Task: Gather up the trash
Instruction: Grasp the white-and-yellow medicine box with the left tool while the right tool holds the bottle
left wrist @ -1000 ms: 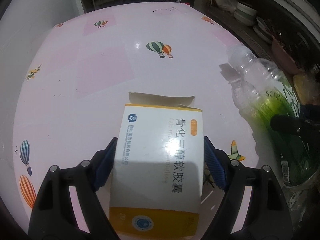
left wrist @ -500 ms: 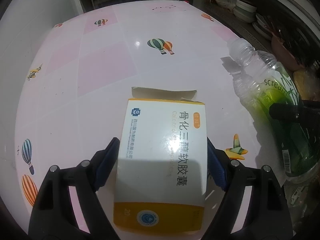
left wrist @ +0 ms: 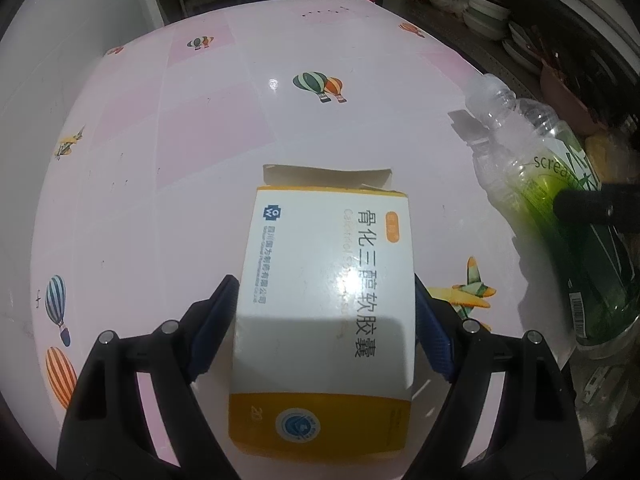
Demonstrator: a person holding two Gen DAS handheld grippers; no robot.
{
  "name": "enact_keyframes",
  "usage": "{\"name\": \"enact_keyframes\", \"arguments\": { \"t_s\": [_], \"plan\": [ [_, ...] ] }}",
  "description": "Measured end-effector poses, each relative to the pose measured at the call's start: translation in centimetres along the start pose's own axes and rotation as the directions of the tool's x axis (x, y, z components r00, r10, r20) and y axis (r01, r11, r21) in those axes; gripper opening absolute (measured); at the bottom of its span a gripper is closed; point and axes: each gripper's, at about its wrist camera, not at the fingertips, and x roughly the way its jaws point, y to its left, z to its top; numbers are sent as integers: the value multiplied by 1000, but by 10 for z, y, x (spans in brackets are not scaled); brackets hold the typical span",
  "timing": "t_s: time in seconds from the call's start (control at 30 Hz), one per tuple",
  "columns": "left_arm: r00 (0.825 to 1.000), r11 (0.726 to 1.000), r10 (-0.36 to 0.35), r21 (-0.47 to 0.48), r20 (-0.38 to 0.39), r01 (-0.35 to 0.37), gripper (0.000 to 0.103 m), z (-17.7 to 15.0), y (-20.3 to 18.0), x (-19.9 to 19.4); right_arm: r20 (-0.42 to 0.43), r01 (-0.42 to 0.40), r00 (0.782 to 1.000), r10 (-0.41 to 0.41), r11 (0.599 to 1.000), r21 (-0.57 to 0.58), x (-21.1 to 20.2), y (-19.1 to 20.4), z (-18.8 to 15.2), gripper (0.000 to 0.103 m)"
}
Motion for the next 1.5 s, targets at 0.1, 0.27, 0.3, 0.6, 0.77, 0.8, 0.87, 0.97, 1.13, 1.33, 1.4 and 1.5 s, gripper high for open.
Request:
{"name": "enact_keyframes", "arguments": {
  "t_s": [0.1, 0.27, 0.3, 0.6, 0.77, 0.8, 0.87, 0.97, 1.13, 1.33, 1.4, 1.5],
  "plan": [
    [1000, 1000, -2, -4, 1, 2, 79, -1, 0, 0, -8, -4, 1000, 4, 1000, -9, 3, 0, 6, 71],
    [1000, 1000, 1, -8, 5, -1, 79, 1, 1, 1, -36, -37, 999, 37, 999, -14, 10, 0, 13, 71],
    [1000, 1000, 1, -9, 5, -1, 79, 2, 2, 1, -42, -45, 998, 45, 999, -14, 12, 0, 14, 71],
    [1000, 1000, 7, -29, 11, -6, 68, 5, 4, -1, -54, -68, 996, 67, 998, -11, 21, 0, 12, 70],
    [1000, 1000, 10, -29, 12, -9, 68, 4, 4, -1, -49, -91, 995, 91, 996, 5, 20, -3, 10, 65],
    [1000, 1000, 10, -29, 13, -10, 68, 4, 4, -1, -47, -93, 995, 93, 996, 6, 19, -5, 10, 65],
    [1000, 1000, 12, -27, 15, -11, 68, 3, 3, -2, -42, -97, 994, 97, 995, 11, 17, -7, 9, 65],
    [1000, 1000, 17, -26, 21, -16, 68, 3, 3, -3, -38, -105, 994, 105, 994, 19, 17, -10, 8, 65],
    [999, 999, 24, -25, 35, -23, 68, 3, 2, -9, -31, -125, 992, 126, 992, 32, 13, -14, 7, 65],
    [999, 999, 30, -24, 46, -29, 68, 2, 1, -12, -19, -126, 992, 126, 992, 31, 9, -13, 5, 64],
    [998, 999, 32, -23, 49, -31, 68, 3, 2, -13, -18, -128, 992, 128, 991, 31, 7, -15, 4, 64],
    [998, 999, 34, -21, 57, -32, 68, 4, 1, -15, -9, -133, 991, 134, 991, 33, 5, -14, 5, 64]
  ]
}}
